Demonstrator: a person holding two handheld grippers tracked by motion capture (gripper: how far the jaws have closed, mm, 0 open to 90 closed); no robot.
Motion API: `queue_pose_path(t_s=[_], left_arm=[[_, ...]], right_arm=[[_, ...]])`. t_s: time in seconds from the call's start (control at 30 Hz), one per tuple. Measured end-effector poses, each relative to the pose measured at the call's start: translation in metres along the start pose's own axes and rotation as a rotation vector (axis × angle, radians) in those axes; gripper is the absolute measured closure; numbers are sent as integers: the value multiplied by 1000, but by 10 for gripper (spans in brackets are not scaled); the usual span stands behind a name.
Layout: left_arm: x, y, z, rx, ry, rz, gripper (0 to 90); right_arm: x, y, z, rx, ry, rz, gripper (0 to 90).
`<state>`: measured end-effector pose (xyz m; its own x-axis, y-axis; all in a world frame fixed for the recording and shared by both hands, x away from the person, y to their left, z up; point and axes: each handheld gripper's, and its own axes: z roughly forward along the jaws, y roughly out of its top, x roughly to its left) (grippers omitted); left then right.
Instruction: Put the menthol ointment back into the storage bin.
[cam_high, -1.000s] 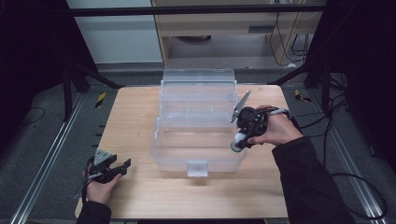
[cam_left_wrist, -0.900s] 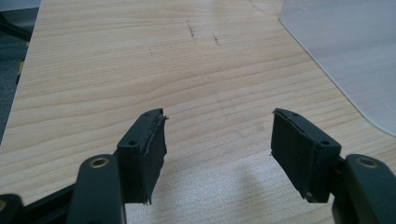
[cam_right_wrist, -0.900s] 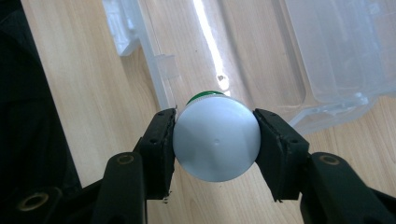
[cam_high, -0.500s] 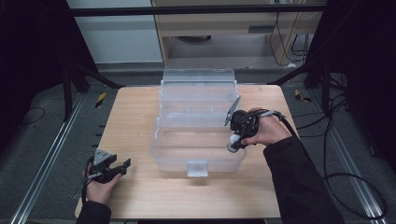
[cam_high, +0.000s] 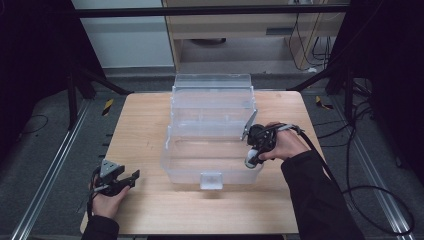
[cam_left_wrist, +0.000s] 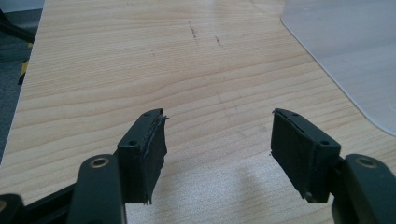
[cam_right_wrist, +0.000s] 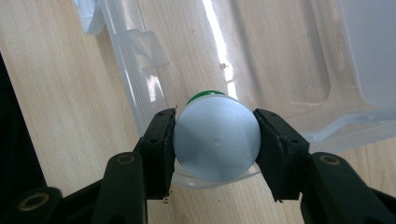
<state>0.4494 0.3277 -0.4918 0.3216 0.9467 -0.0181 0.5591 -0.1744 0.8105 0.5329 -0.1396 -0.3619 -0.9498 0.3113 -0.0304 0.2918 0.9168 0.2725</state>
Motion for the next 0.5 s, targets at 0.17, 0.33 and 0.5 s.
queue_pose_path(t_s=[0.17,0.33,0.5], left_arm=[[0,0,0,1,-1,-1,351],[0,0,0,3,1,1,351],[0,0,0,4,1,2,352]], right_arm=[[0,-1,5,8,5,-2,506],[-1,-3,11,18,9,-7,505],[-2,-5,16,25,14,-12,505]])
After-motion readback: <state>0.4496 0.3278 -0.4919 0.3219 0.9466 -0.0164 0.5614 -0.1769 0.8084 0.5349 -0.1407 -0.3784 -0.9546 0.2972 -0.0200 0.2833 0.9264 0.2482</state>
